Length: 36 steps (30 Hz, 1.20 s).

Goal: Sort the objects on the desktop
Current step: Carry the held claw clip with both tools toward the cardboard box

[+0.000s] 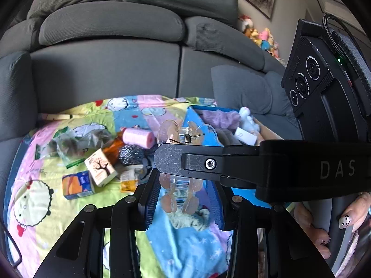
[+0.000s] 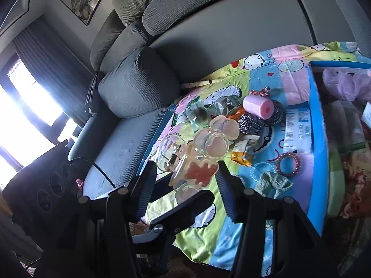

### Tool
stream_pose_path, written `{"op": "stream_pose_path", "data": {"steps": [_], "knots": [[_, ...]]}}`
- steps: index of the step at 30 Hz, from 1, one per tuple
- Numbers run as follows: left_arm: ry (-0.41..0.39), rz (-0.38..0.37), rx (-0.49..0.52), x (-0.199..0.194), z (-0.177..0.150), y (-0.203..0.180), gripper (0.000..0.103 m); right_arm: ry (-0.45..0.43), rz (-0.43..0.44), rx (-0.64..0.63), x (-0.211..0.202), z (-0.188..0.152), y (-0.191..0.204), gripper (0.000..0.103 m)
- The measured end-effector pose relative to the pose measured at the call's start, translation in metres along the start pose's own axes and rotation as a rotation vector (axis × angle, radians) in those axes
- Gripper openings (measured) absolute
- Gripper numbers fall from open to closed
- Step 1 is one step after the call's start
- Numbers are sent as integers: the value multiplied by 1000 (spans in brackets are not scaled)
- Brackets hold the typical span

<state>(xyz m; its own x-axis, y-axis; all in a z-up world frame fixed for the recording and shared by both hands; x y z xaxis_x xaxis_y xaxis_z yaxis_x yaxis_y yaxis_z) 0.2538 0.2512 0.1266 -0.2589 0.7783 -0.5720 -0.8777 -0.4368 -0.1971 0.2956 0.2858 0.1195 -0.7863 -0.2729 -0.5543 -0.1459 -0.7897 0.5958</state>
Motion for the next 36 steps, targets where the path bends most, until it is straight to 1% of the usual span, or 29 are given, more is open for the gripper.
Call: {"op": "stream_pose_path", "data": {"steps": [14, 22, 28, 30, 34, 36], "knots": [[-16, -66, 71, 7, 18, -51, 40, -91, -11, 27, -54, 3, -24, 52], [-4, -117, 104, 20, 20, -82, 40, -135, -43, 58, -79, 2, -46, 52], [19, -160, 111, 32, 21, -103, 40, -164, -51, 87, -95, 2, -64, 52], [17, -181, 128, 34, 22, -113, 40, -157, -50, 90, -97, 0, -68, 51], [24, -193, 158, 42, 24, -131, 40, -151, -64, 128, -101, -2, -85, 49], [30, -212, 160, 46, 25, -140, 40, -163, -62, 149, -107, -3, -92, 48]]}}
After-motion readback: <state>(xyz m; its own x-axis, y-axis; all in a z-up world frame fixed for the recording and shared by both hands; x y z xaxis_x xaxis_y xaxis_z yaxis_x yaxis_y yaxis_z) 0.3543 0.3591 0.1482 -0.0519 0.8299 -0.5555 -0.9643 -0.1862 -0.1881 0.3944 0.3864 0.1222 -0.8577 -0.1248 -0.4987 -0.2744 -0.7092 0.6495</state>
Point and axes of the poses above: each gripper's, at about its wrist camera, not at the fingertips, and x roughly the way its jaws point, y to its left, z to its top, the point moved 9 cm from there along x, roughly the way its jaws point, and after that the axes turned 2 degrees about x, right-handed, at the moved point
